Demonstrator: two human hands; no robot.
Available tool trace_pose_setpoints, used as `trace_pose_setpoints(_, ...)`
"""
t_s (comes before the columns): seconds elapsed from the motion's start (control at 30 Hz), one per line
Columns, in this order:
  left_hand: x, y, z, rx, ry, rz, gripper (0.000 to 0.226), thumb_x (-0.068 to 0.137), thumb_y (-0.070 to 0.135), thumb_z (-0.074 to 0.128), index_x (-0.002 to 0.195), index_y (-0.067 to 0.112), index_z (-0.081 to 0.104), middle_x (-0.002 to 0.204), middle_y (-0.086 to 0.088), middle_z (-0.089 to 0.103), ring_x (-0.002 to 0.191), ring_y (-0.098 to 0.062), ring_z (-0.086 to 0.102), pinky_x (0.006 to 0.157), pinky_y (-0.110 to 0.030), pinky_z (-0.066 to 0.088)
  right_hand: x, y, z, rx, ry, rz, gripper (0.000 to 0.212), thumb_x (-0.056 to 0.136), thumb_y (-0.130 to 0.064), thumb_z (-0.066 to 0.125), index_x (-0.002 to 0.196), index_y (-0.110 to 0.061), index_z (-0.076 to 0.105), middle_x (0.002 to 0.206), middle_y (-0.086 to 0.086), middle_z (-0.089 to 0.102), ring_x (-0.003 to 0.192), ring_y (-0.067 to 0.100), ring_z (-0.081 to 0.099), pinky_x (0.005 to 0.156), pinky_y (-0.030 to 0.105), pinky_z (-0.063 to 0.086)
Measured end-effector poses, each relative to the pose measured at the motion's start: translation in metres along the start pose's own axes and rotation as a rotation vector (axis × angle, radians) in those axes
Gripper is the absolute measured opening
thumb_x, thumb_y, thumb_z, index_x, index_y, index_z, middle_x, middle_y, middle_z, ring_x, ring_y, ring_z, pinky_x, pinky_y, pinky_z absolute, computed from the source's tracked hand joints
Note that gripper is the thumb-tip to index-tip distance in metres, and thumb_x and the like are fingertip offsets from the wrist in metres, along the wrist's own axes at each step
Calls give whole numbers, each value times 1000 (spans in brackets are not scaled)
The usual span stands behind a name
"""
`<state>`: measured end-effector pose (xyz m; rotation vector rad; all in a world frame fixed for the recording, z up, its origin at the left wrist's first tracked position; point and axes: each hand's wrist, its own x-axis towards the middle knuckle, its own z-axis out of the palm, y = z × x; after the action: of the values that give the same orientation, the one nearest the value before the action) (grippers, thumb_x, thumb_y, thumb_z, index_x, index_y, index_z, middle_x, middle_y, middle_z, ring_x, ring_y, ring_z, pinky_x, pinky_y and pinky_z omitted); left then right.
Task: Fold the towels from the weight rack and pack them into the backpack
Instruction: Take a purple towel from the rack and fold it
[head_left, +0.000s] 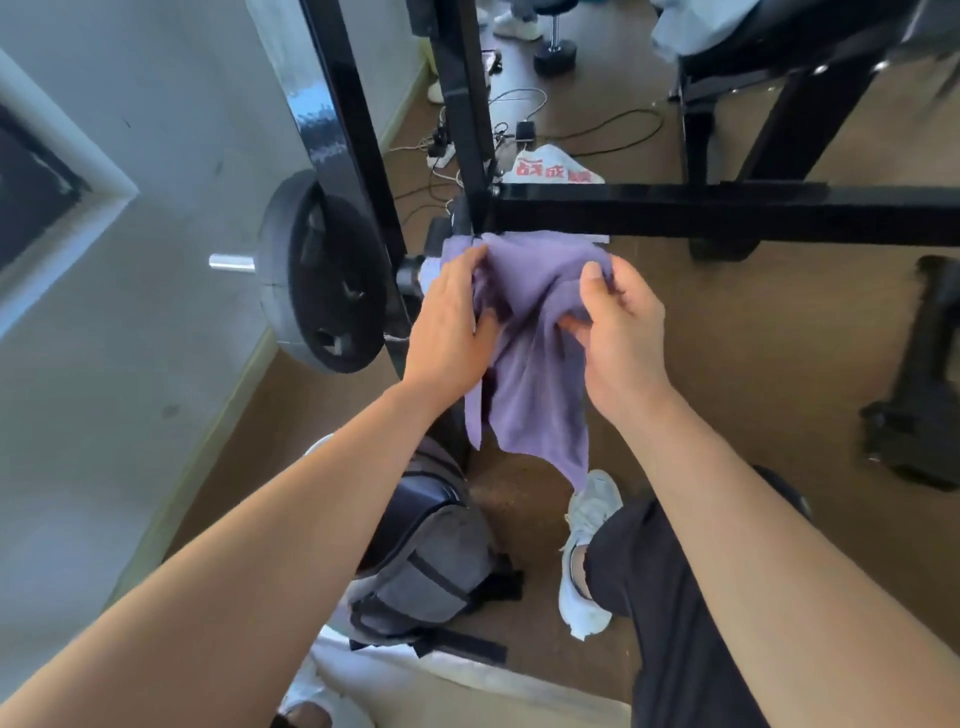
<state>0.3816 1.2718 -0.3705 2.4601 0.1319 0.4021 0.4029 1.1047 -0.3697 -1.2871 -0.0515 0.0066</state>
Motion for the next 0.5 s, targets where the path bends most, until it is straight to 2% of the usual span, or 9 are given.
trace_pose_setpoints(0.07, 5, 0, 6, 37, -55, -4, 68, 92, 13, 61, 154, 19, 34, 152, -3, 47, 134, -25, 45, 99, -34, 41, 0, -6, -1, 119, -16, 50, 16, 106, -17, 49, 105, -14, 66, 102, 6, 71, 102, 23, 69, 87, 39, 59)
trace_pose_setpoints(0.13, 6, 3, 11, 14, -55, -21, 72, 89, 13, 65, 153, 17, 32, 153, -4, 43, 135, -25, 40, 99, -32, 37, 0, -9, 1, 154, -36, 75, 18, 108, -17, 46, 112, -11, 62, 111, 10, 69, 110, 26, 69, 88, 37, 60)
trace_pose_setpoints(0.27, 9, 3, 15, 0, 76, 0, 71, 79, 14, 73, 143, 12, 41, 139, -11, 41, 129, -26, 37, 107, -37, 37, 3, -9, -4, 169, -24, 118, 19, 110, -21, 41, 108, -11, 57, 99, 9, 68, 88, 16, 70, 77, 30, 57)
trace_pose_setpoints(0.3, 11, 4, 15, -18, 99, -21, 73, 79, 13, 74, 144, 13, 41, 140, -11, 39, 128, -24, 37, 107, -35, 38, 3, -9, -6, 164, -1, 134, 19, 109, -23, 41, 108, -13, 57, 101, 8, 68, 90, 17, 71, 77, 30, 57)
trace_pose_setpoints(0.37, 14, 7, 13, -94, 142, -117, 75, 80, 12, 76, 145, 16, 38, 143, -11, 34, 121, -18, 41, 103, -31, 43, 5, -7, -9, 138, 50, 164, 18, 108, -26, 44, 107, -18, 60, 107, 7, 70, 102, 23, 71, 83, 34, 59)
trace_pose_setpoints(0.43, 17, 12, 9, -160, 195, -256, 74, 83, 14, 78, 146, 19, 39, 144, -9, 35, 112, -18, 54, 94, -27, 49, 5, -4, -9, 76, 57, 152, 15, 105, -27, 50, 102, -18, 62, 103, 7, 69, 100, 26, 68, 84, 40, 57)
trace_pose_setpoints(0.5, 18, 14, 5, -158, 207, -369, 55, 88, 18, 77, 138, 19, 53, 133, -6, 54, 103, -19, 65, 85, -24, 51, 4, -2, -6, -58, 43, 118, 8, 101, -24, 57, 99, -20, 63, 101, 7, 69, 97, 25, 67, 83, 38, 54)
